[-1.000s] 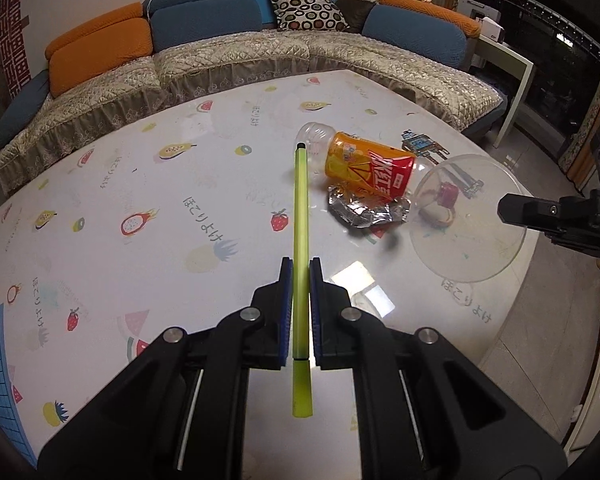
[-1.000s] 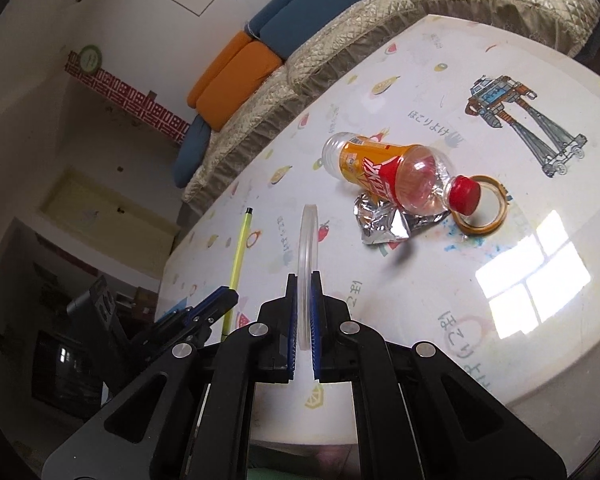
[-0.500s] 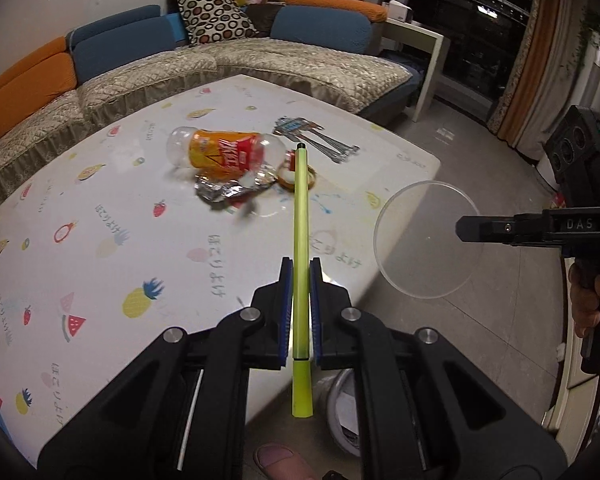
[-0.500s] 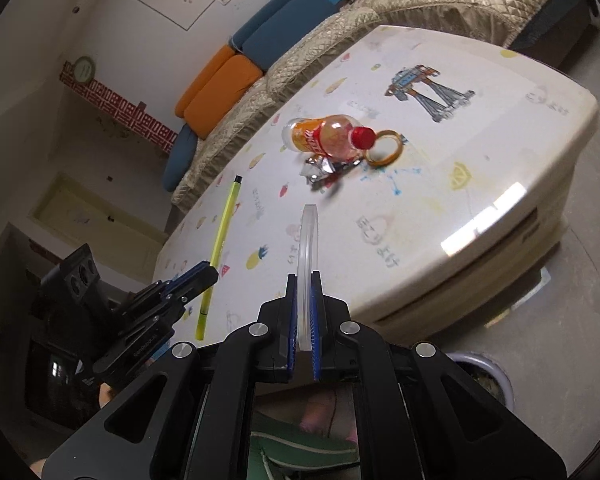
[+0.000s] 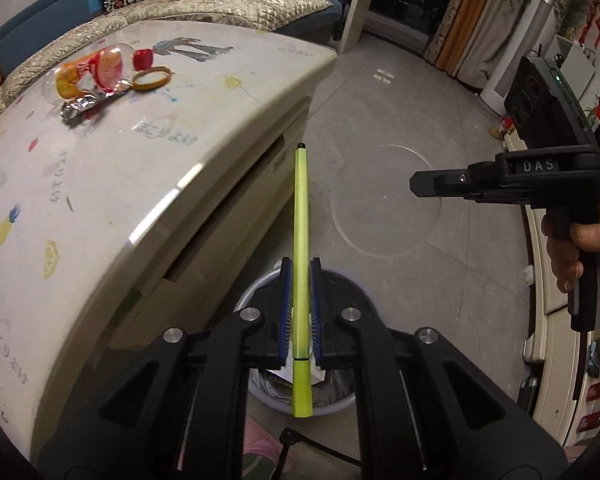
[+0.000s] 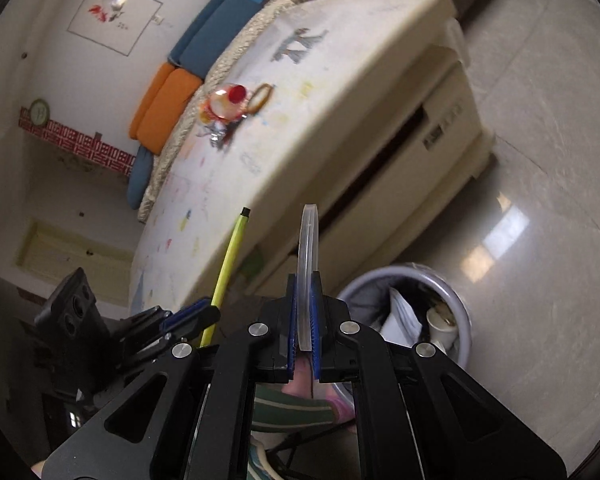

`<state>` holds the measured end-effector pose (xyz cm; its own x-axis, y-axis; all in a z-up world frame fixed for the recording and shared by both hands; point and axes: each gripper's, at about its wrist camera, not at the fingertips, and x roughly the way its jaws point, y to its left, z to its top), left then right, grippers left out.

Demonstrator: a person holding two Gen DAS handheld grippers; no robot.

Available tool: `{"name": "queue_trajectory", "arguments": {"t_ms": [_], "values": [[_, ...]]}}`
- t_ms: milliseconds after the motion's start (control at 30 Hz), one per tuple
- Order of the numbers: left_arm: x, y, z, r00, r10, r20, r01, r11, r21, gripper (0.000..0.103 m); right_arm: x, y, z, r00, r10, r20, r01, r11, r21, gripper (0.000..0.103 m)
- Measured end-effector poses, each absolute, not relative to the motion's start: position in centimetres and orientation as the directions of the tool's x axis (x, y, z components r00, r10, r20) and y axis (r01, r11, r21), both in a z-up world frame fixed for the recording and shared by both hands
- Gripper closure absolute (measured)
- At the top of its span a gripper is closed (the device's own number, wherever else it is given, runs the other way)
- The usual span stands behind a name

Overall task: Collect trash
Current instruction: 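Carry the clear lid and yellow highlighter over the bin and open both grippers, then return both grippers to the table toward the soda bottle and foil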

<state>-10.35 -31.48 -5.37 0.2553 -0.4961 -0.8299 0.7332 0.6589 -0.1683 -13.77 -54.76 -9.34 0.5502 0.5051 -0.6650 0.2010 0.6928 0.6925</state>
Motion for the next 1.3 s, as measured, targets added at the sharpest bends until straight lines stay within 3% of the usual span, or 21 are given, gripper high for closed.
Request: {"name": "queue_trajectory", "arguments": {"t_ms": [600, 667, 700, 733, 767, 1033, 1200, 1300], "values": [[-12.0, -34.9, -17.5, 0.058, -0.333, -0.941, 0.742, 0.645, -0.182, 0.096, -15.4, -53.1, -23.2, 0.329, 0.505, -0.798, 0.391, 0.696, 0.602, 0.096], [-11.9, -34.9, -18.7, 0.034, -0.313, -0.949, 0.737, 0.649, -0.187, 0.095, -15.3, -52.8, -24.1, 0.307, 0.502, -0.809, 0.407, 0.699, 0.588, 0.092], [-11.8, -35.0, -19.3, 0.022, -0.299, -0.954, 0.734, 0.653, -0.187, 0.084, -15.3, -52.8, -24.4, 0.304, 0.507, -0.807, 0.418, 0.69, 0.591, 0.086], [-11.8, -34.9, -19.7, 0.018, -0.288, -0.958, 0.733, 0.655, -0.183, 0.064, -15.3, -52.9, -24.7, 0.298, 0.511, -0.806, 0.43, 0.682, 0.591, 0.08], [-11.5, -34.7, -19.7, 0.027, -0.284, -0.958, 0.734, 0.656, -0.174, 0.058, -15.2, -53.0, -24.9, 0.295, 0.503, -0.813, 0.437, 0.685, 0.582, 0.071], [-10.7, -33.2, -18.0, 0.067, -0.309, -0.949, 0.734, 0.66, -0.163, 0.051, -15.2, -54.1, -23.8, 0.344, 0.499, -0.796, 0.431, 0.669, 0.606, 0.065], [-9.1, -31.7, -13.5, 0.129, -0.378, -0.917, 0.726, 0.666, -0.172, 0.048, -13.9, -54.3, -20.1, 0.403, 0.496, -0.77, 0.381, 0.674, 0.633, 0.059], [-7.4, -30.3, -9.8, 0.2, -0.415, -0.888, 0.712, 0.684, -0.16, 0.04, -12.6, -54.2, -17.0, 0.448, 0.499, -0.742, 0.318, 0.687, 0.654, 0.056]]}}
